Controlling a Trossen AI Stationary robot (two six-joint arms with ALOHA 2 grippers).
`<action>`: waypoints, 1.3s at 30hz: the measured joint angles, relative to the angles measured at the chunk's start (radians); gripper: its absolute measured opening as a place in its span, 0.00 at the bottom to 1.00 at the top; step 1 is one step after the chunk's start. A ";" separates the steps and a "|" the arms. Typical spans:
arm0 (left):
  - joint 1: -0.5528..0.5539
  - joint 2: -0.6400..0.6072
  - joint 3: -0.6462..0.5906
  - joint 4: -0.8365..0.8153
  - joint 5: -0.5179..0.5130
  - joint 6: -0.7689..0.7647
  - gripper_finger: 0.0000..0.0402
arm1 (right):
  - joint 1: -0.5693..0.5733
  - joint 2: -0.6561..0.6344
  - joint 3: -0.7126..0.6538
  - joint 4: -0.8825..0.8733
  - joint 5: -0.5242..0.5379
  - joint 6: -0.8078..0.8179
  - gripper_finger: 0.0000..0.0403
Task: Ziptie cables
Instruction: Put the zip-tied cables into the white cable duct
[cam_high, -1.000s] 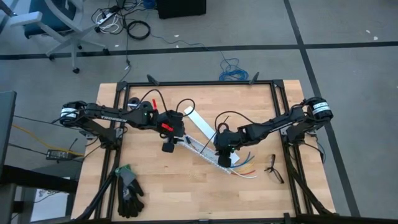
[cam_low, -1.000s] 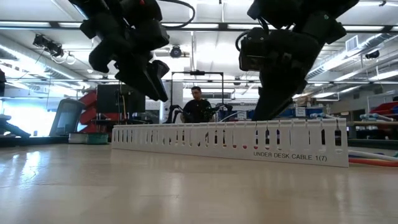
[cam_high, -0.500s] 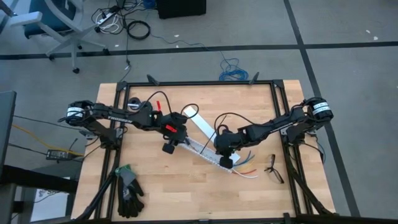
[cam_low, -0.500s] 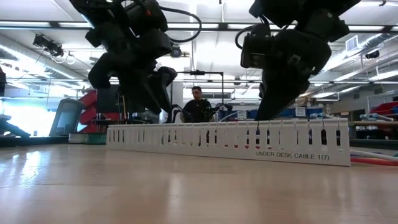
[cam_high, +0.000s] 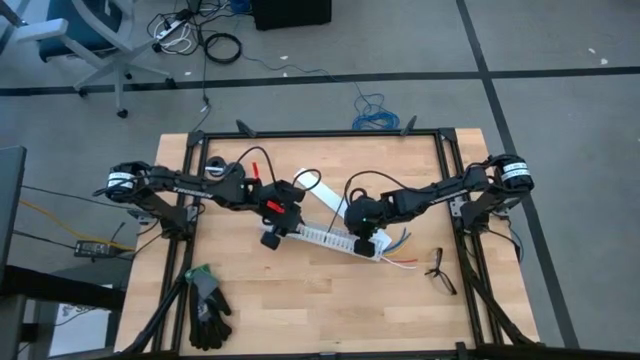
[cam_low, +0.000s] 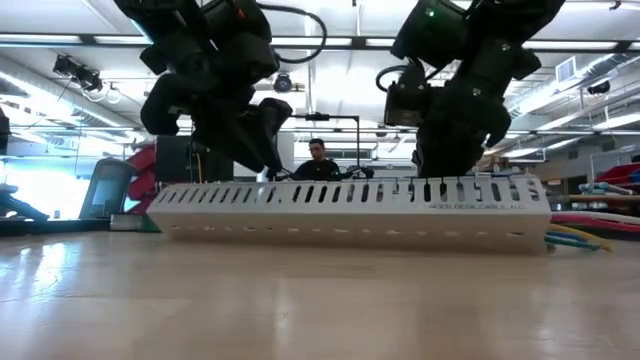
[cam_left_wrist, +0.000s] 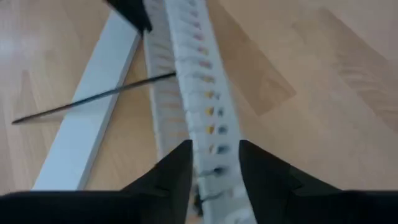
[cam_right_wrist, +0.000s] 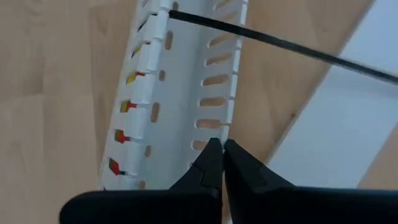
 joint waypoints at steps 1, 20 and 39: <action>-0.005 0.000 0.004 -0.003 -0.009 0.000 0.31 | -0.001 0.000 0.000 0.003 0.000 0.000 0.00; -0.026 0.037 0.021 -0.017 0.028 -0.004 0.01 | 0.076 0.000 0.000 0.074 0.084 -0.037 0.00; -0.026 0.122 0.021 -0.066 -0.005 -0.063 0.00 | 0.086 0.000 0.000 0.128 0.085 -0.055 0.00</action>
